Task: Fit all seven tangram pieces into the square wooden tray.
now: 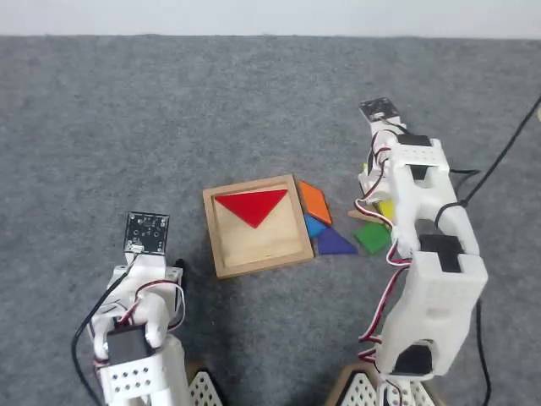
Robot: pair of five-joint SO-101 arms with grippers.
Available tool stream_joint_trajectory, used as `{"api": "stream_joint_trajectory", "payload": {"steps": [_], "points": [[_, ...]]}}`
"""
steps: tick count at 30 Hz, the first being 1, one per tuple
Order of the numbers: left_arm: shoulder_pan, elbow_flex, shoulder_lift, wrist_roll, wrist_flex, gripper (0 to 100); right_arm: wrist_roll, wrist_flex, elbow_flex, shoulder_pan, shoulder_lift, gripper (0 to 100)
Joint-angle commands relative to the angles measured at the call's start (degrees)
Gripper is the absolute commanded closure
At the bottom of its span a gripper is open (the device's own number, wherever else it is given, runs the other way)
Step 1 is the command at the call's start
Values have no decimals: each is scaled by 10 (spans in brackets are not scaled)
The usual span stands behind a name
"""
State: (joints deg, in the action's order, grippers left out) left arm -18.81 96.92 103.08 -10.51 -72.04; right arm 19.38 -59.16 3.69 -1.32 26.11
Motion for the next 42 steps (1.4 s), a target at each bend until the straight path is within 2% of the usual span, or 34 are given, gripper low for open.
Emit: {"api": "stream_joint_trajectory", "payload": {"steps": [1, 10, 16, 21, 29, 42], "points": [[2, -5, 11, 4, -4, 810, 28, 15, -26, -8, -4, 677], [2, -5, 11, 4, -4, 810, 35, 14, -15, -7, 1, 690], [2, -5, 11, 4, -4, 810, 33, 3, -21, -7, 13, 825], [2, -5, 11, 4, -4, 810, 33, -11, -31, -10, 13, 827], [2, -5, 11, 4, -4, 810, 10, -89, -62, -12, -48, 827], [2, -5, 11, 4, -4, 810, -7, -155, -62, -73, -160, 824]]}}
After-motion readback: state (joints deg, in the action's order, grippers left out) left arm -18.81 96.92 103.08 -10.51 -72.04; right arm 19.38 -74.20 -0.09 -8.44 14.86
